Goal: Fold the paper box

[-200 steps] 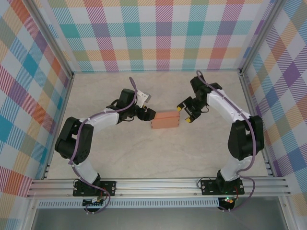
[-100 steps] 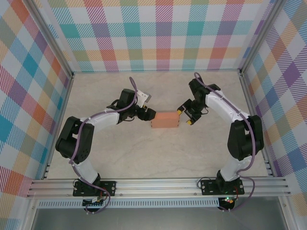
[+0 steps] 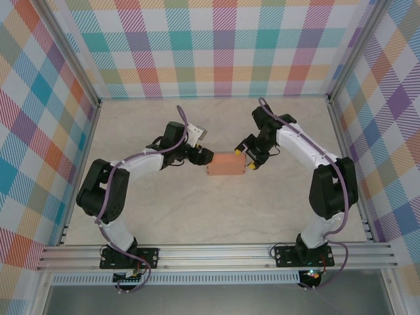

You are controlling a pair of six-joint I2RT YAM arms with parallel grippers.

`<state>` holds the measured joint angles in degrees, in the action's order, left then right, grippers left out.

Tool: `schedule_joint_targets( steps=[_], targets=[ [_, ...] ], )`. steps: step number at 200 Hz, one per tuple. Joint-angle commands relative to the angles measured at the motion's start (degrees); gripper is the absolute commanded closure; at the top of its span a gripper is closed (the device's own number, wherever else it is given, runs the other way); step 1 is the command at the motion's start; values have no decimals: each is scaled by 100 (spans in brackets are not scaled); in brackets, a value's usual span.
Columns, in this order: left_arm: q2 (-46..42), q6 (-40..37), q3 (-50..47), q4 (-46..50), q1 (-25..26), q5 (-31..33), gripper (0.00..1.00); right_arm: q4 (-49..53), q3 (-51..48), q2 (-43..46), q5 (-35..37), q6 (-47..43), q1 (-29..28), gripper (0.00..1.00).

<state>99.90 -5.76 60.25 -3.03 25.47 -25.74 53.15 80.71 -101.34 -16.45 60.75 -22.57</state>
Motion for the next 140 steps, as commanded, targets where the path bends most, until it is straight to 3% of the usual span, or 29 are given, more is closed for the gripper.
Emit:
schedule_joint_targets(
  steps=[1, 81, 140],
  targets=[
    [293, -67, -138, 597, 36, 207, 24, 22, -185, -206, 38, -80, -2, 41],
    [416, 72, -22, 597, 28, 130, 24, 438, 979, -421, -535, -905, -264, 39],
    [400, 576, 145, 634, -84, -124, 23, 385, 824, -958, -526, -1055, -400, 39]
  ],
)
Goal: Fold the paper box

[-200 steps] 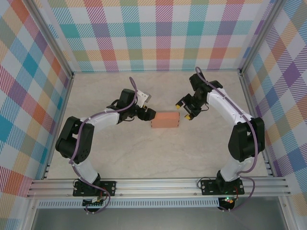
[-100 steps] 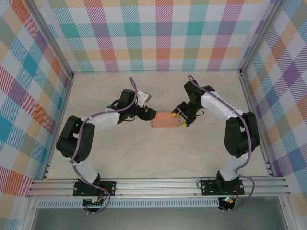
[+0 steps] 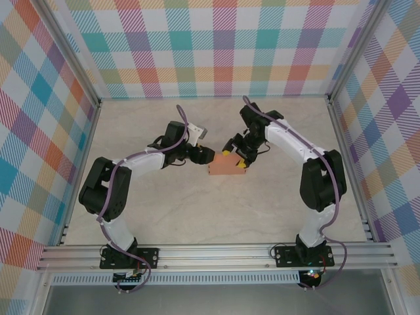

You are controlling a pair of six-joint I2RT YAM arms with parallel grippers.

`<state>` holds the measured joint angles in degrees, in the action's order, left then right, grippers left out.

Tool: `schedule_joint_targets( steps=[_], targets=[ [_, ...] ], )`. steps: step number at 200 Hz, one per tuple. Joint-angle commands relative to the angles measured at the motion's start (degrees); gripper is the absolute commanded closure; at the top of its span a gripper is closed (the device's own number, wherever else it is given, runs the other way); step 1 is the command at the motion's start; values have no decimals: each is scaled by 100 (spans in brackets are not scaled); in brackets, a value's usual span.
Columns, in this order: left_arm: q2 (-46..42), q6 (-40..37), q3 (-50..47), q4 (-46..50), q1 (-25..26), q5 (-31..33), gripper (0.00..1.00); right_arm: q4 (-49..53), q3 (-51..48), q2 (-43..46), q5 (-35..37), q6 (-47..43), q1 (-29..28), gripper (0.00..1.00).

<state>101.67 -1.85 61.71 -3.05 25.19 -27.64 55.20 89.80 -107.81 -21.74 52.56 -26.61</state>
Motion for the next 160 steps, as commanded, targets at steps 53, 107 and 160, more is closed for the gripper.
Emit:
schedule_joint_targets(
  steps=[53, 107, 160],
  targets=[
    [-105, 270, 95, 763, -222, -145, 23, 129, -222, -660, 37, -253, 3, 40],
    [-355, 189, -110, 928, -349, -617, 22, 140, -125, -658, 12, -195, 3, 40],
    [-503, 353, -342, 629, -348, -743, 22, 150, -77, -701, -26, -185, 7, 40]
  ],
)
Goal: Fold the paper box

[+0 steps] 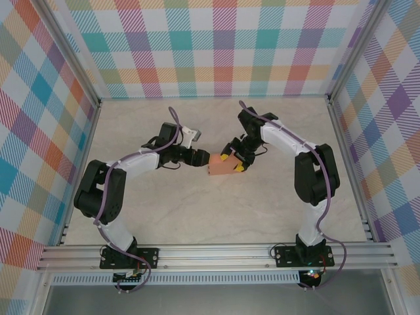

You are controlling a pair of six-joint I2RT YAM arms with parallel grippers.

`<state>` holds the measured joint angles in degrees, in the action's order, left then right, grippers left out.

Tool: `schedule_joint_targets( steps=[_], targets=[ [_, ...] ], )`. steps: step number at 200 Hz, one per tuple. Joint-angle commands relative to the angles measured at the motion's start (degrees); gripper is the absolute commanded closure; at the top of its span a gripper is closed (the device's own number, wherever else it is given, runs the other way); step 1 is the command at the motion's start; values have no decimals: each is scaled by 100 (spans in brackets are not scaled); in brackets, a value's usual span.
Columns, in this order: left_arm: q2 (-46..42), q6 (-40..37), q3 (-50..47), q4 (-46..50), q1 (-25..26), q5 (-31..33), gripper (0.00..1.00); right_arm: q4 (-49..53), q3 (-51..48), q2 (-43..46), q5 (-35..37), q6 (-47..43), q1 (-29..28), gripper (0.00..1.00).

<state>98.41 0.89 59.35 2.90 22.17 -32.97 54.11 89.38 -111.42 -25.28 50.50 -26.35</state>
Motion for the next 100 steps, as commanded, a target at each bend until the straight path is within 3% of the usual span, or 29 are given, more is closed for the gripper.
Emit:
schedule_joint_targets(
  steps=[1, 100],
  targets=[
    [-171, 79, -107, 35, -46, -210, 22, 259, -35, -343, 325, 21, -19, 40],
    [44, -601, -617, 124, -64, 71, 30, 218, -17, -390, 169, 164, 61, 41]
  ],
)
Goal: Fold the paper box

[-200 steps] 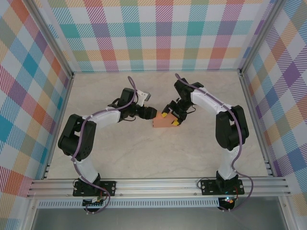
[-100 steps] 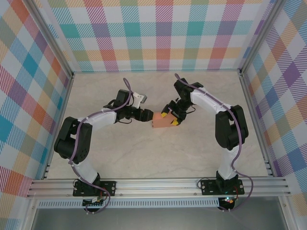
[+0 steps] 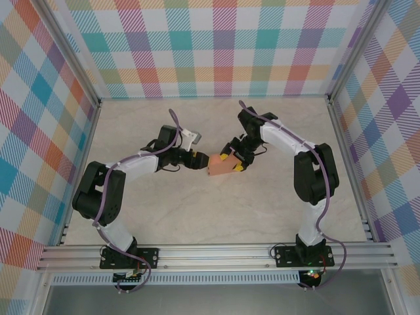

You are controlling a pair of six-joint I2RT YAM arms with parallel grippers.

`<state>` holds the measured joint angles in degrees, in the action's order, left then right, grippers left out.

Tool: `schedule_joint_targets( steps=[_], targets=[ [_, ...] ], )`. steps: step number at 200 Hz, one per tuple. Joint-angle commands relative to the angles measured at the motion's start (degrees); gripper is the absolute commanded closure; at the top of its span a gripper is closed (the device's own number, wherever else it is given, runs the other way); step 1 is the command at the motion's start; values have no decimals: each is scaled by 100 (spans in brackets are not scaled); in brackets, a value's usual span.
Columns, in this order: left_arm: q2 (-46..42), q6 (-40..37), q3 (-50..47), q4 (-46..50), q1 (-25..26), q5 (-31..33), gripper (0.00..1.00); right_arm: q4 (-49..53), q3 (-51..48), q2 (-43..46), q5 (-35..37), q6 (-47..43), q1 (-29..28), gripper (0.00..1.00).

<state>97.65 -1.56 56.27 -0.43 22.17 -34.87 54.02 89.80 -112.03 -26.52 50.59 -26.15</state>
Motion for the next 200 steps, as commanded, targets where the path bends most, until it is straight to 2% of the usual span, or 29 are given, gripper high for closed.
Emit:
schedule_joint_targets(
  steps=[1, 37, 55, 73, 107, 137, 156, 200],
  targets=[
    [122, -364, -309, 456, -64, 261, 30, 216, -59, -328, 291, 154, 45, 41],
    [288, -394, -220, 449, -73, 379, 30, 314, 43, -273, 204, 154, 92, 41],
    [323, -389, -161, 487, -73, 395, 30, 485, 158, -114, 164, 252, 110, 35],
    [317, -389, -144, 482, -65, 374, 30, 535, 68, 230, 389, 795, 110, 27],
    [268, -371, -151, 482, -64, 354, 29, -290, -251, 575, -84, 1933, 106, 22],
    [273, -279, -221, 383, -64, 305, 29, -151, -59, 493, 649, 2710, 80, 20],
    [265, -220, -269, 266, -57, 233, 29, -492, -18, 247, 549, 2897, 74, 20],
    [84, 15, -378, -111, -64, 156, 28, -389, 291, -353, 471, 2717, 40, 24]
  ],
)
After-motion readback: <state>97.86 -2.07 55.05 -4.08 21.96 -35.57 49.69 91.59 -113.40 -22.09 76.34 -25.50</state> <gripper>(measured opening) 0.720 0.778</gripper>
